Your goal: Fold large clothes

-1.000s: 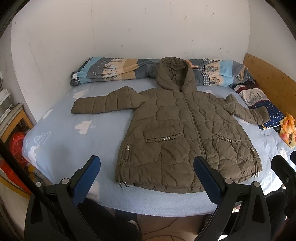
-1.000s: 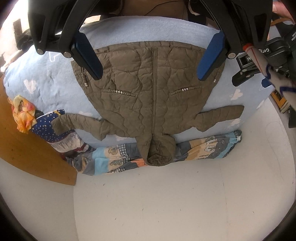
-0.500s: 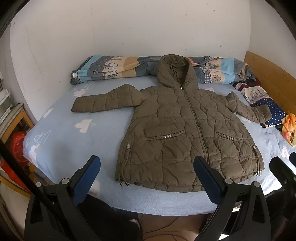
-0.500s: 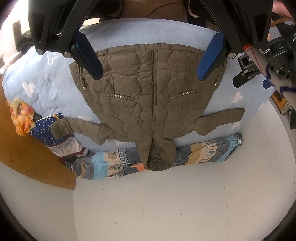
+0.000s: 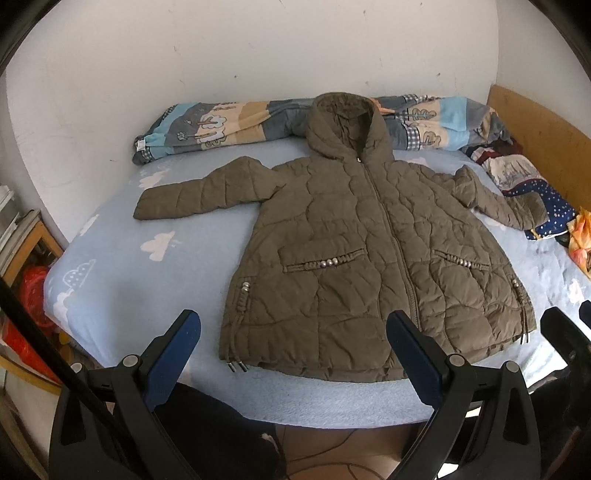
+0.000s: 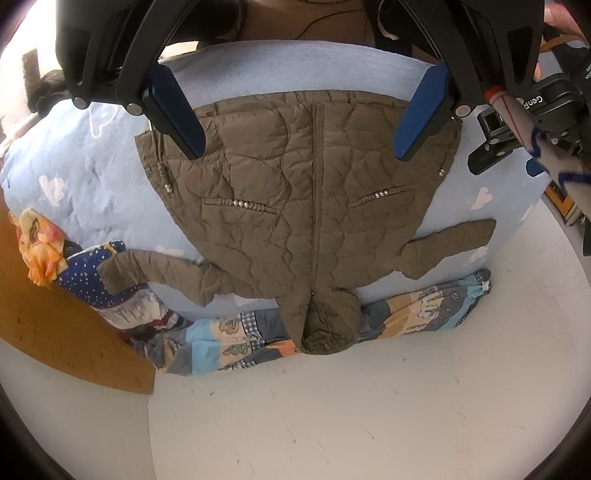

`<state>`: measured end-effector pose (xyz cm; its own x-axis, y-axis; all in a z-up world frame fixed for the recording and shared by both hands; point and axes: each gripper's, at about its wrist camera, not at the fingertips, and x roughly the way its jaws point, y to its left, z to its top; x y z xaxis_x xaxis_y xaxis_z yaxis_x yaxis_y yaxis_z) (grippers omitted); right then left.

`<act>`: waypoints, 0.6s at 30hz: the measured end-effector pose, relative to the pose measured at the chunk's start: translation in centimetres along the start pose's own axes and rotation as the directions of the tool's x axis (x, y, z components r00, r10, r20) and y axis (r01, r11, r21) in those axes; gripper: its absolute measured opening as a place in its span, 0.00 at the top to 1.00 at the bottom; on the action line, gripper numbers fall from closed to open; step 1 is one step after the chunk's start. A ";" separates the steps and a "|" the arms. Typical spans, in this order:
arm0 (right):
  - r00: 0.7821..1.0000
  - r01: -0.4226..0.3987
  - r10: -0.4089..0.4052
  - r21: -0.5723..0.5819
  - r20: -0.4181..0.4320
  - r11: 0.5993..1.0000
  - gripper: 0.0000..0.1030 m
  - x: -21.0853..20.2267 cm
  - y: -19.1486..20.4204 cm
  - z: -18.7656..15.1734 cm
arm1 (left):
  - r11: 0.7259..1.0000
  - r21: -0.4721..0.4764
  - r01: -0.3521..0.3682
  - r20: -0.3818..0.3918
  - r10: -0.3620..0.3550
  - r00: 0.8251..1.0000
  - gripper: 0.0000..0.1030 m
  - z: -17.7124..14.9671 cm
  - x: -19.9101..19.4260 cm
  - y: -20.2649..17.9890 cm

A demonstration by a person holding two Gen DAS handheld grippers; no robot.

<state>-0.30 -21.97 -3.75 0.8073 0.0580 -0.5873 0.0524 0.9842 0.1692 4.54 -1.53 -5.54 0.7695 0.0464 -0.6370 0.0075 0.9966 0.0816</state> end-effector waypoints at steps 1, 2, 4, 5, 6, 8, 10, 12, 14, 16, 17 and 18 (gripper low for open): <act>1.000 -0.001 0.001 0.008 -0.005 1.000 0.00 0.2 -0.3 0.0 | 1.000 0.003 -0.002 -0.008 0.002 1.000 0.03 0.1 0.4 -0.3; 1.000 0.000 0.000 0.018 -0.011 1.000 0.00 0.5 -0.6 0.1 | 1.000 0.006 0.002 -0.010 -0.002 1.000 0.03 0.2 0.7 -0.5; 1.000 0.004 -0.004 0.034 -0.018 0.999 0.00 1.2 -1.2 0.2 | 1.000 0.019 0.020 -0.008 -0.019 1.000 0.03 0.4 1.2 -1.0; 1.000 0.008 -0.007 0.039 -0.025 0.999 0.00 1.6 -1.5 0.2 | 0.999 0.028 0.026 -0.006 -0.026 1.000 0.03 0.5 1.5 -1.4; 0.999 0.014 -0.013 0.043 -0.033 0.999 0.00 2.0 -1.8 0.3 | 0.999 0.038 0.031 -0.002 -0.031 1.000 0.03 0.7 1.9 -1.7; 0.999 0.012 -0.011 0.054 -0.031 0.998 0.00 2.5 -2.5 0.4 | 0.998 0.058 0.019 0.006 -0.019 1.000 0.03 1.2 2.7 -2.5; 0.999 0.016 -0.014 0.060 -0.035 0.998 0.00 3.2 -3.0 0.6 | 0.997 0.082 0.001 0.017 -0.002 1.000 0.03 2.2 4.0 -3.4; 0.999 0.033 -0.030 0.067 -0.045 0.997 0.00 4.3 -3.9 1.0 | 0.995 0.098 -0.010 0.020 0.009 1.000 0.03 3.7 5.4 -4.1; 0.998 0.034 -0.029 0.085 -0.059 0.996 0.00 5.4 -5.3 1.6 | 0.994 0.109 -0.029 0.047 0.024 0.999 0.03 6.0 7.2 -5.0; 0.998 0.036 -0.029 0.115 -0.061 0.993 0.00 6.4 -7.3 2.6 | 0.992 0.120 -0.037 0.072 0.029 0.997 0.03 8.6 9.4 -6.0; 0.998 0.022 -0.013 0.139 -0.063 0.990 0.00 6.8 -8.5 3.3 | 0.990 0.126 -0.059 0.083 0.049 0.995 0.03 10.1 11.0 -6.7; 0.998 0.008 0.004 0.175 -0.065 0.985 0.00 7.3 -10.2 4.1 | 0.990 0.127 -0.067 0.092 0.056 0.994 0.03 11.1 12.1 -7.2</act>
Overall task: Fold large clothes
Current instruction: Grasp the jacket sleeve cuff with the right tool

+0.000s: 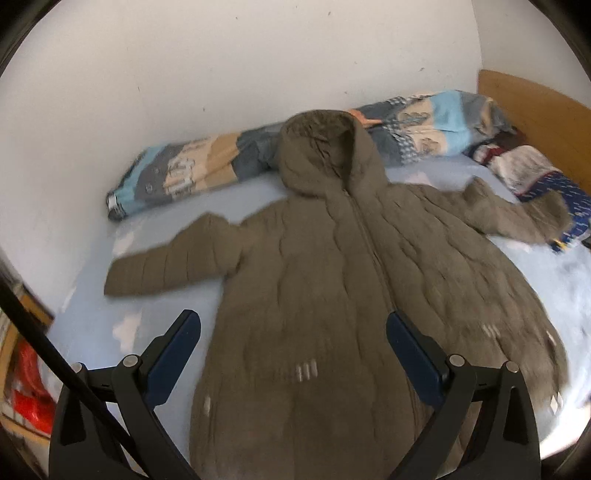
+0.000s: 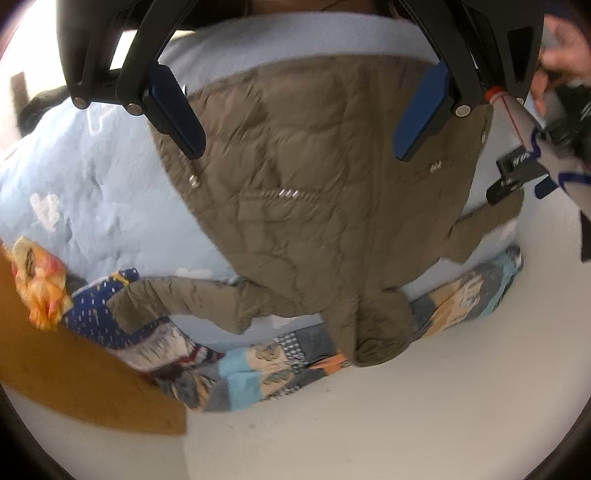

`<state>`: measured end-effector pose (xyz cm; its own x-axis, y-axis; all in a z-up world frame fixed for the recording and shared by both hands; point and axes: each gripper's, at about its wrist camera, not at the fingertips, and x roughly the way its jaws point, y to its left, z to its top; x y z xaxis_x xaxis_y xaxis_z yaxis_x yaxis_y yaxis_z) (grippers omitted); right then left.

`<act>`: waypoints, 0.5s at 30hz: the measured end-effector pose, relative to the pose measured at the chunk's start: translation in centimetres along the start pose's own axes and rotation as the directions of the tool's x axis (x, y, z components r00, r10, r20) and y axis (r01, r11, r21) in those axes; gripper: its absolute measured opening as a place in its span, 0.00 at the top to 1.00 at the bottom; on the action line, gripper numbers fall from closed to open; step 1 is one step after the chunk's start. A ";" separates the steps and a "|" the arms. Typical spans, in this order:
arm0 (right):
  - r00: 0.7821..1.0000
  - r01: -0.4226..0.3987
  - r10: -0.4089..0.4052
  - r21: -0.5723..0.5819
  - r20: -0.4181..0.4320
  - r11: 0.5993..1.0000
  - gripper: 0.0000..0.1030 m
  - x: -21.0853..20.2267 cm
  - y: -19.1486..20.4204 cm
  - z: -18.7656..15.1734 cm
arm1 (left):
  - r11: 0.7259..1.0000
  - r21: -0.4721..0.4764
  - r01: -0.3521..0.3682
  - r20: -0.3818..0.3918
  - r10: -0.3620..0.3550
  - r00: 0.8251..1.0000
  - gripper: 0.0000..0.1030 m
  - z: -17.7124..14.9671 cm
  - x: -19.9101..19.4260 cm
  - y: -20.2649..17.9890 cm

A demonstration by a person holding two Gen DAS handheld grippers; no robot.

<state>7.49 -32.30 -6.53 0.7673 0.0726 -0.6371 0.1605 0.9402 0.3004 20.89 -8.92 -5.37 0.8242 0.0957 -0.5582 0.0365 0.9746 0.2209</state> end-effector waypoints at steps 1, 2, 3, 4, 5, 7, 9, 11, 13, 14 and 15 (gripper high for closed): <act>1.000 -0.007 0.007 0.042 0.001 0.999 0.00 0.5 -2.0 1.4 | 1.000 0.006 0.009 0.006 -0.009 1.000 0.02 1.1 2.1 -0.8; 1.000 -0.011 0.011 0.079 0.001 0.997 0.00 0.8 -3.5 2.4 | 1.000 0.014 0.001 -0.018 -0.001 1.000 0.02 1.6 4.1 -1.1; 1.000 0.000 0.001 0.118 -0.007 0.993 0.00 1.5 -5.8 3.9 | 1.000 0.016 -0.003 -0.044 0.004 0.999 0.02 1.7 5.9 -1.3; 1.000 0.012 -0.010 0.145 -0.010 0.989 0.00 1.8 -7.5 5.0 | 1.000 0.016 -0.004 -0.071 0.005 0.997 0.03 1.4 8.0 -1.6; 1.000 0.029 -0.029 0.178 -0.001 0.984 0.00 2.2 -9.6 6.3 | 0.999 0.026 -0.022 -0.101 0.025 0.995 0.03 1.0 9.3 -1.7; 0.996 0.080 -0.085 0.237 0.011 0.968 0.00 2.9 -13.8 8.6 | 0.997 0.068 -0.032 -0.233 0.047 0.971 0.03 0.4 12.5 -2.6; 0.995 0.091 -0.101 0.276 0.022 0.957 0.00 4.2 -17.6 10.9 | 0.998 0.055 0.019 -0.290 -0.002 0.957 0.03 0.4 13.6 -3.0; 0.994 0.094 -0.104 0.327 0.013 0.940 0.02 6.2 -21.6 13.3 | 0.997 0.079 -0.008 -0.264 0.029 0.964 0.03 0.1 13.4 -3.2; 0.992 0.108 -0.124 0.376 0.019 0.920 0.04 8.5 -25.5 15.5 | 0.993 0.114 -0.004 -0.236 0.031 0.971 0.03 0.1 13.0 -3.9; 0.988 0.136 -0.153 0.401 0.010 0.906 0.06 9.6 -27.4 16.4 | 0.992 0.126 0.002 -0.222 0.026 0.975 0.03 0.1 12.8 -4.2; 0.986 0.147 -0.167 0.417 0.012 0.897 0.09 10.5 -28.9 17.1 | 0.991 0.137 0.009 -0.208 0.020 0.978 0.03 0.0 12.6 -4.4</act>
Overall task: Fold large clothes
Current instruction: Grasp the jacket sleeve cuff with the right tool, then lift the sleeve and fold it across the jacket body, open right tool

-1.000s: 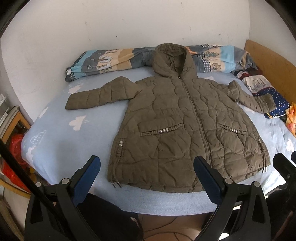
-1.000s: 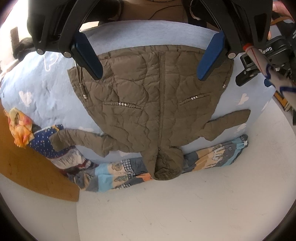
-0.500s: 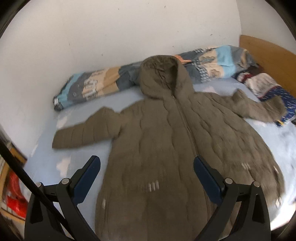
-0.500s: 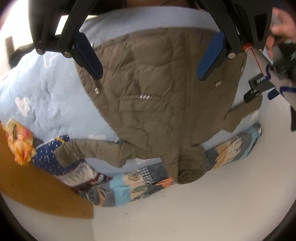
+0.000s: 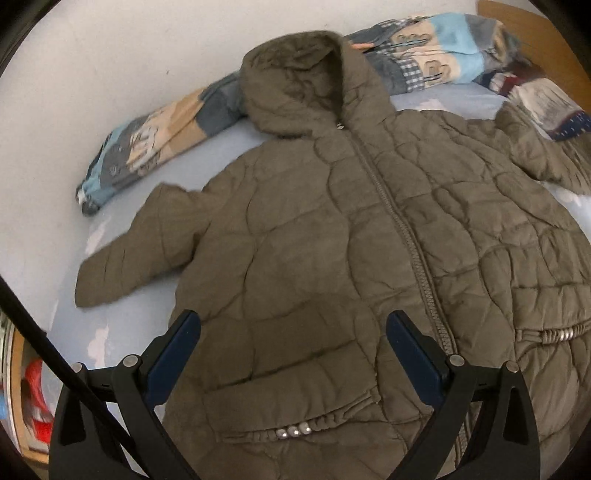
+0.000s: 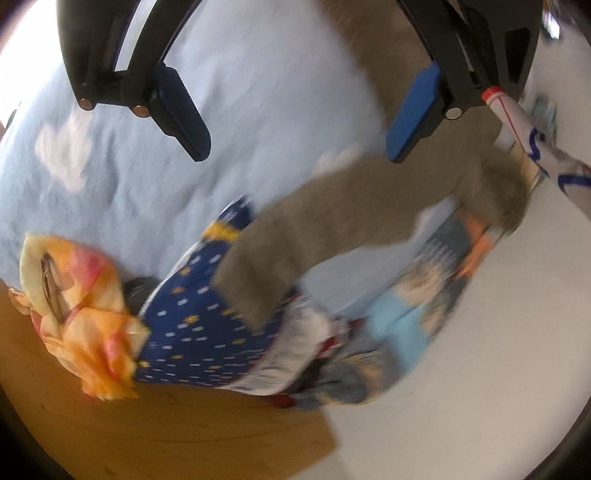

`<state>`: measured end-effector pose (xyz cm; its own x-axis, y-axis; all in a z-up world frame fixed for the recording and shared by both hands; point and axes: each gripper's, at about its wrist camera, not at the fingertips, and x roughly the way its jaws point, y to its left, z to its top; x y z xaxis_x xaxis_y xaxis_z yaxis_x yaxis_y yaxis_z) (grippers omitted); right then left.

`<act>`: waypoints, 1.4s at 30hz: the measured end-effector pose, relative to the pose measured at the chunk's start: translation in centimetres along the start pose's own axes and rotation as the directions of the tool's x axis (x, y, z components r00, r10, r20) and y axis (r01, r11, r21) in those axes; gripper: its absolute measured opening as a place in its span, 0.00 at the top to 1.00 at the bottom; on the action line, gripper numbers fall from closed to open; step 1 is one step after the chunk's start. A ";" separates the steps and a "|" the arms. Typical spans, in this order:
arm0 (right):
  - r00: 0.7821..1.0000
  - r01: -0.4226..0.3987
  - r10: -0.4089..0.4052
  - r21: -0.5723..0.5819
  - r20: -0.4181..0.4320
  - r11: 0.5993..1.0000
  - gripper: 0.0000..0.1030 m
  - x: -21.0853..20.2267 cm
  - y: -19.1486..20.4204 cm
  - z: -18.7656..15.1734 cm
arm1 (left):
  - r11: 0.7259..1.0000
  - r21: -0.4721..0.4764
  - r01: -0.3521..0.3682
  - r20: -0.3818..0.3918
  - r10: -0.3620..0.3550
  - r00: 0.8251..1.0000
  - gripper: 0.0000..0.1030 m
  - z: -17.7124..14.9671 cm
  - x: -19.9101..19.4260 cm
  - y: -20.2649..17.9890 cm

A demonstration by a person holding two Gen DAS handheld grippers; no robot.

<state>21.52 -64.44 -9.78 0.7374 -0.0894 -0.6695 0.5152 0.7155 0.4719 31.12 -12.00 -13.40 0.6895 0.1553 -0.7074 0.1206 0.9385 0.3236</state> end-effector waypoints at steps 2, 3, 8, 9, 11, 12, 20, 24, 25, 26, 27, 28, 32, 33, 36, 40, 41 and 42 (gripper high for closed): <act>1.000 0.020 -0.021 0.061 0.012 0.998 0.18 2.7 -2.1 2.4 | 1.000 0.009 -0.002 0.007 0.002 1.000 0.03 -0.2 0.1 0.0; 0.999 0.028 -0.029 0.071 0.017 0.997 0.22 3.9 -2.8 3.4 | 1.000 0.006 -0.002 0.005 0.002 1.000 0.03 -0.2 0.2 0.1; 0.998 0.026 -0.035 0.172 0.050 0.985 0.30 9.4 -6.3 7.1 | 1.000 -0.015 0.017 0.003 -0.017 1.000 0.03 -0.2 1.1 0.9; 0.998 0.037 -0.045 0.187 0.040 0.982 0.32 10.5 -6.8 7.5 | 1.000 -0.017 0.017 0.007 -0.017 1.000 0.03 -0.2 1.1 1.0; 0.997 0.069 -0.076 0.201 0.031 0.977 0.35 11.9 -7.6 7.9 | 0.999 -0.025 0.020 0.019 -0.019 1.000 0.03 -0.4 1.0 1.3; 0.997 0.068 -0.075 0.207 0.027 0.976 0.40 12.7 -7.9 8.1 | 0.999 -0.028 0.021 0.024 -0.021 1.000 0.03 -0.4 1.0 1.4; 0.997 0.040 -0.051 0.201 0.050 0.979 0.85 14.5 -7.8 8.2 | 0.998 -0.052 0.021 0.002 -0.021 1.000 0.03 -0.1 1.7 1.6; 0.990 -0.004 -0.022 0.189 0.136 0.982 0.86 10.7 -6.1 8.1 | 0.997 -0.069 0.022 0.016 -0.021 1.000 0.03 -0.2 1.2 2.0; 0.989 -0.015 -0.013 0.183 0.150 0.983 0.87 9.7 -5.7 8.2 | 0.997 -0.073 0.023 0.021 -0.022 1.000 0.03 -0.2 1.0 2.2; 0.986 -0.029 0.000 0.173 0.165 0.985 0.87 8.8 -5.0 8.5 | 0.997 -0.076 0.023 0.024 -0.021 0.999 0.03 -0.3 0.8 2.4; 0.982 -0.054 0.024 0.155 0.186 0.986 0.87 7.1 -4.0 8.9 | 0.997 -0.080 0.024 0.028 -0.021 0.999 0.03 -0.3 0.6 2.5; 0.980 -0.065 0.036 0.142 0.197 0.988 0.87 6.3 -3.3 9.1 | 0.996 -0.086 0.023 0.033 -0.020 0.999 0.03 -0.4 0.4 2.8; 0.963 -0.108 0.091 0.055 0.252 0.993 0.87 1.4 1.4 10.2 | 0.994 -0.109 0.027 0.047 -0.022 0.999 0.03 -0.2 -0.1 3.5; 0.959 -0.114 0.101 0.032 0.263 0.993 0.87 0.3 2.7 10.5 | 0.993 -0.114 0.028 0.046 -0.022 0.999 0.03 -0.3 0.0 3.6; 0.951 -0.132 0.130 -0.011 0.282 0.991 0.87 -2.7 5.9 10.9 | 0.994 -0.105 0.017 0.007 -0.016 1.000 0.03 -0.5 1.0 3.3; 0.942 -0.145 0.157 -0.062 0.297 0.987 0.87 -6.1 9.7 11.2 | 0.997 -0.075 -0.020 -0.102 0.013 0.995 0.03 -1.6 3.5 2.5; 0.940 -0.149 0.164 -0.072 0.298 0.986 0.87 -6.9 10.6 11.1 | 0.997 -0.071 -0.022 -0.126 0.013 0.992 0.03 -1.9 4.0 2.5; 0.940 -0.155 0.172 -0.079 0.296 0.985 0.87 -7.5 11.2 11.1 | 0.997 -0.080 -0.015 -0.165 0.002 0.986 0.03 -2.4 5.0 2.5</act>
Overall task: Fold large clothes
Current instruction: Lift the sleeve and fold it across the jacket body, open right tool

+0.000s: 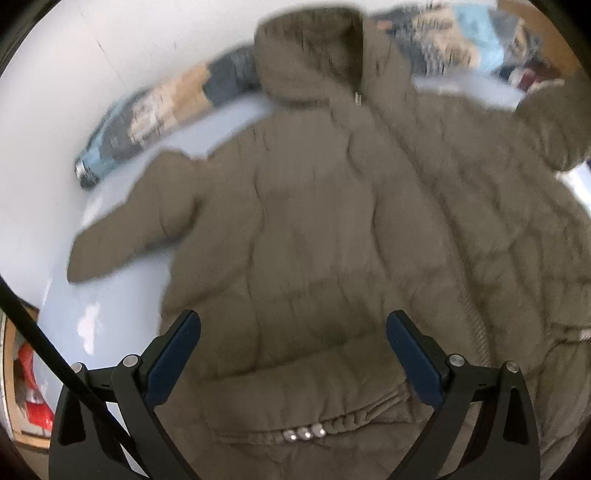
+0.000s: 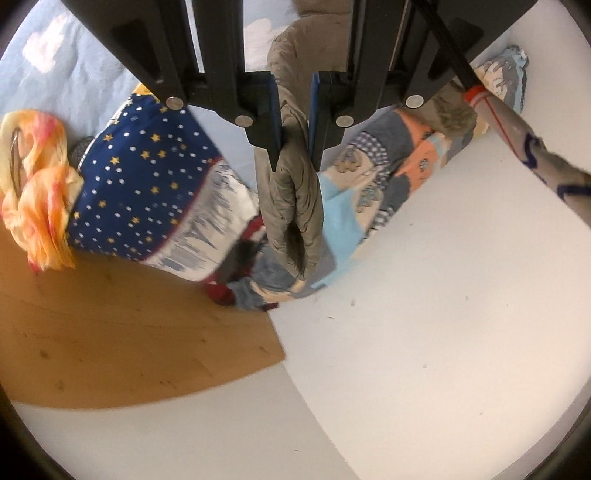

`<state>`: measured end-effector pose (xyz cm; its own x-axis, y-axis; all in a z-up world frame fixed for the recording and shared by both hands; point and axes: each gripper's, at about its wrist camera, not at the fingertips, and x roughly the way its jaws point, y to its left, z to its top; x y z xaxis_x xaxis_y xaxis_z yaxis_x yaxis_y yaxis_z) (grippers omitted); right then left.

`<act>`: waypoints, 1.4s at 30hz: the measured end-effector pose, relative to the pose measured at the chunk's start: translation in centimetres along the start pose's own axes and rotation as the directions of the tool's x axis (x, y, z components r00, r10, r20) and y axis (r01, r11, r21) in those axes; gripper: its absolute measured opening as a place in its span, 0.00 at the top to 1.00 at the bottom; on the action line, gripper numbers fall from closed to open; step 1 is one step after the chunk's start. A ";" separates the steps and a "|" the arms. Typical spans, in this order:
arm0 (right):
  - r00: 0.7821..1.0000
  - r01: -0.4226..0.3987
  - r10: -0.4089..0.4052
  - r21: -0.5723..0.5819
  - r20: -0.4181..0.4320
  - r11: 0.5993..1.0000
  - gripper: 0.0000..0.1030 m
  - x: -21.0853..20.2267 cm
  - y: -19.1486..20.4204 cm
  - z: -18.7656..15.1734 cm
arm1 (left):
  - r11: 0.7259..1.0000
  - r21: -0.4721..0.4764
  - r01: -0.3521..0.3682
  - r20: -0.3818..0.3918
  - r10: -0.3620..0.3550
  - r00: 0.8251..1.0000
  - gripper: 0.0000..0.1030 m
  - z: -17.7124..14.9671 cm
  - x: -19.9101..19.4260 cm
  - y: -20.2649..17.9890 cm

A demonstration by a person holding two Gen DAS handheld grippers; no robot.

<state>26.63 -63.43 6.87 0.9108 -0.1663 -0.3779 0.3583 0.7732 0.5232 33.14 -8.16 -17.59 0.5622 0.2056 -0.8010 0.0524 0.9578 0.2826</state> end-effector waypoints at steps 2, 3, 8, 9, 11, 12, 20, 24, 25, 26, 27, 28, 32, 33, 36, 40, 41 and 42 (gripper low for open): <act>1.000 -0.017 0.017 -0.017 -0.005 1.000 0.87 -0.6 1.6 0.2 | 1.000 -0.019 0.015 -0.039 -0.016 0.999 0.02 -0.3 1.2 0.3; 1.000 -0.026 0.026 -0.031 -0.006 0.999 0.87 -0.8 2.8 0.2 | 0.999 -0.032 0.025 -0.048 -0.026 0.998 0.03 -0.3 1.5 0.5; 0.997 -0.079 0.077 -0.079 -0.023 0.994 0.87 -1.6 7.3 -0.4 | 0.995 -0.085 0.049 -0.066 -0.055 0.996 0.03 0.0 2.4 1.4; 0.996 -0.090 0.088 -0.092 -0.028 0.992 0.87 -1.6 8.5 -0.6 | 0.994 -0.098 0.047 -0.055 -0.053 0.997 0.03 0.1 2.2 1.8; 0.993 -0.115 0.111 -0.112 -0.039 0.987 0.87 -1.6 10.6 -1.2 | 0.994 -0.098 0.036 -0.026 -0.039 0.999 0.03 0.6 1.5 2.1; 0.991 -0.129 0.124 -0.120 -0.047 0.984 0.87 -1.6 11.4 -1.4 | 0.994 -0.100 0.033 -0.007 -0.034 0.999 0.03 0.9 1.3 2.5; 0.964 -0.250 0.223 -0.209 -0.145 0.945 0.87 -0.3 20.7 -6.6 | 0.972 -0.226 0.063 0.019 -0.061 0.998 0.03 3.1 1.5 7.5; 0.945 -0.295 0.246 -0.239 -0.214 0.925 0.87 1.7 25.0 -10.7 | 0.951 -0.300 0.077 0.001 -0.080 0.997 0.03 4.8 2.2 9.8; 0.941 -0.303 0.248 -0.244 -0.230 0.921 0.87 2.1 25.9 -11.6 | 0.943 -0.323 0.079 -0.005 -0.085 0.996 0.03 5.0 2.2 10.5; 0.937 -0.310 0.250 -0.250 -0.244 0.917 0.87 2.6 26.7 -12.5 | 0.931 -0.353 0.093 -0.006 -0.101 0.995 0.03 4.9 2.1 11.3; 0.933 -0.316 0.250 -0.258 -0.259 0.913 0.87 3.2 27.6 -13.4 | 0.922 -0.372 0.107 0.000 -0.115 0.993 0.03 5.0 1.9 11.9; 0.929 -0.322 0.249 -0.266 -0.274 0.908 0.87 3.8 28.4 -14.5 | 0.918 -0.381 0.114 0.005 -0.122 0.993 0.03 5.1 1.7 12.1; 0.909 -0.346 0.243 -0.287 -0.340 0.893 0.87 6.1 31.0 -18.9 | 0.922 -0.378 0.087 0.029 -0.082 0.996 0.03 5.3 0.9 13.3; 0.901 -0.354 0.241 -0.290 -0.361 0.889 0.87 6.9 31.8 -20.3 | 0.921 -0.379 0.086 0.030 -0.081 0.996 0.03 5.3 0.9 13.6; 0.883 -0.370 0.233 -0.301 -0.406 0.879 0.87 8.8 33.2 -23.3 | 0.917 -0.390 0.081 0.024 -0.078 0.997 0.03 5.2 1.1 14.3; 0.863 -0.383 0.213 -0.320 -0.458 0.867 0.87 11.0 35.0 -27.6 | 0.905 -0.418 0.079 0.004 -0.084 0.996 0.03 5.0 1.7 15.3; 0.858 -0.385 0.204 -0.326 -0.471 0.864 0.87 11.6 35.3 -28.8 | 0.903 -0.421 0.079 0.002 -0.086 0.996 0.03 5.0 1.9 15.3; 0.855 -0.384 0.196 -0.333 -0.479 0.861 0.87 12.1 35.5 -29.6 | 0.901 -0.426 0.081 -0.002 -0.090 0.996 0.03 4.9 2.1 15.4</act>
<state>44.33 -19.87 -1.75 0.7509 0.3027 -0.5869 -0.1092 0.9335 0.3417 39.18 6.00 -12.29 0.5540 0.1188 -0.8240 -0.2592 0.9652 -0.0351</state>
